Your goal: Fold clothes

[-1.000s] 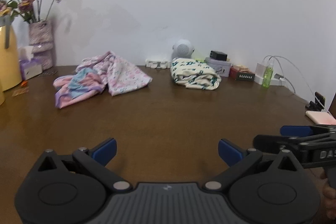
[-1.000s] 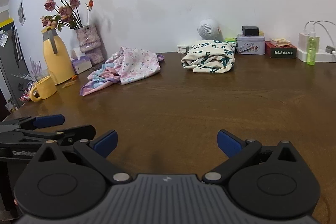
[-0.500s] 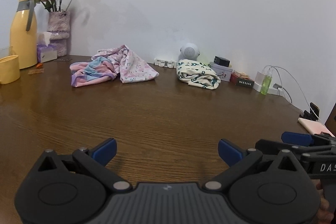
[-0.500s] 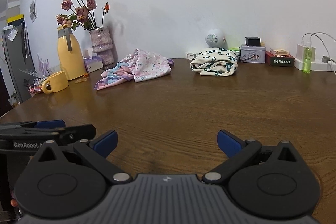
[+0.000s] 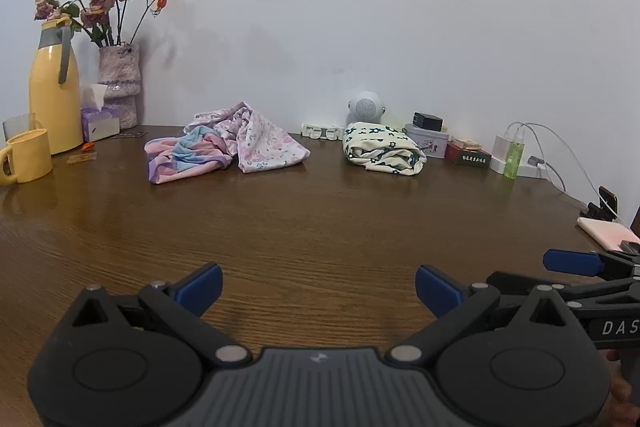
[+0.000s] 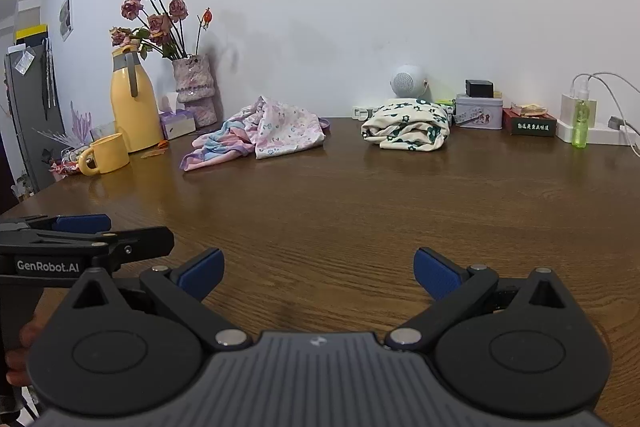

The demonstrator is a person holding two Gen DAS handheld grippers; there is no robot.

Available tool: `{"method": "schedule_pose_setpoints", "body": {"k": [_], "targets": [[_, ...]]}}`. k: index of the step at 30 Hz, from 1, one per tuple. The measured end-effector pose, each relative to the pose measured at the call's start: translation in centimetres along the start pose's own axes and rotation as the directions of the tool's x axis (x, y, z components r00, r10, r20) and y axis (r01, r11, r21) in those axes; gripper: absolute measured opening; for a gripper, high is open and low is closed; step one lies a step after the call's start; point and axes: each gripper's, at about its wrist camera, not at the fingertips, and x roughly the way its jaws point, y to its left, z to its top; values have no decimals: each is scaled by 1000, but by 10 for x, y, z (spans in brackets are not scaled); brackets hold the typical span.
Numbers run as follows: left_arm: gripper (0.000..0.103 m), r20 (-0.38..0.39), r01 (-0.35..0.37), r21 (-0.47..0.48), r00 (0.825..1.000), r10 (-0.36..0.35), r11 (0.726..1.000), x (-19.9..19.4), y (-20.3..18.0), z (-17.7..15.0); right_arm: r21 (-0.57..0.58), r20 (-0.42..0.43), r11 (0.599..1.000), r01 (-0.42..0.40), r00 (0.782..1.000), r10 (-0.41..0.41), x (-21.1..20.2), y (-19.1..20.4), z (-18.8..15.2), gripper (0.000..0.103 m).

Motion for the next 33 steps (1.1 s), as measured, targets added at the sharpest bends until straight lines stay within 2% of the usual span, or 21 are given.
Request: {"method": "schedule_pose_setpoints", "body": {"k": [14, 33], "targets": [[103, -7, -31, 40, 999, 31, 999, -1, -6, -6, 30, -10, 1000, -8, 1000, 8, 3, -5, -4, 103], [103, -25, -39, 37, 999, 40, 999, 5, -4, -8, 39, -6, 999, -16, 1000, 17, 2, -6, -5, 103]]}}
